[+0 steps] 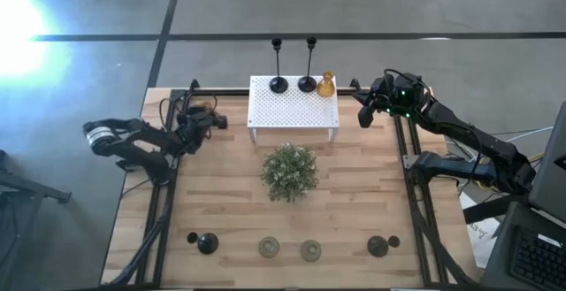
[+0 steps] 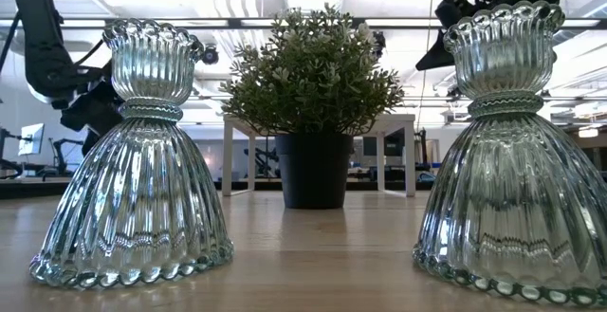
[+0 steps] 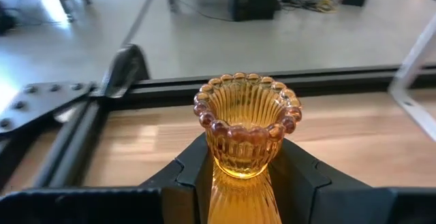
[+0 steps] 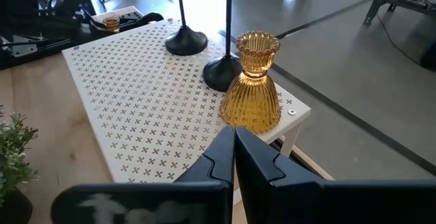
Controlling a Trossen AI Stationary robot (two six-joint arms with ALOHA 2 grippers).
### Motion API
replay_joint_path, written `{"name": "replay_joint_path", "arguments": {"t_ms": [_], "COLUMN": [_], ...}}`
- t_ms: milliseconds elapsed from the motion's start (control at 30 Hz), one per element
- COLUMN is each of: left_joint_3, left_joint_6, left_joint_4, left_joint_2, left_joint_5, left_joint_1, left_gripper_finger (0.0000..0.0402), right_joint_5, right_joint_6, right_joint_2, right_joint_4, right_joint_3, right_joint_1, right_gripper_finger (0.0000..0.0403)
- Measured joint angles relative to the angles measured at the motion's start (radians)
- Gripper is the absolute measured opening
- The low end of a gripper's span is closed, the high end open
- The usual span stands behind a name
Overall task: Pick & Place candle stick holders
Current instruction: Put the orange glass candle holder on the shelf
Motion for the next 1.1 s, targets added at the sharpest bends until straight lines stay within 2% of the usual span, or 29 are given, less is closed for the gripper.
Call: {"name": "replay_joint_path", "arguments": {"t_ms": [467,600,767,933,1100], "left_joint_3": [-0.003,0.004,0.032,0.074,0.151], "left_joint_6": [0.19,0.206,0.245,0.258,0.32], "left_joint_4": [0.018,-0.008,-0.112,-0.239,-0.418], "left_joint_2": [-0.125,-0.19,-0.291,-0.391,-0.479], "left_joint_5": [0.318,0.368,0.373,0.436,0.447], "left_joint_1": [-0.001,-0.001,0.0,0.0,0.0], "left_gripper_finger": [0.0117,0.0117,0.0117,0.0117,0.0117], "right_joint_5": [0.0,0.0,0.0,0.0,0.001], "right_joint_6": [0.004,0.004,0.005,0.005,0.004], "right_joint_2": [0.0,0.0,0.0,0.0,0.0], "right_joint_4": [-0.001,-0.002,-0.002,-0.003,-0.005], "right_joint_3": [0.0,0.0,0.0,0.0,0.0], "right_joint_1": [0.0,0.0,0.0,0.0,0.0], "right_gripper_finger": [0.0008,0.0008,0.0008,0.0008,0.0008]}}
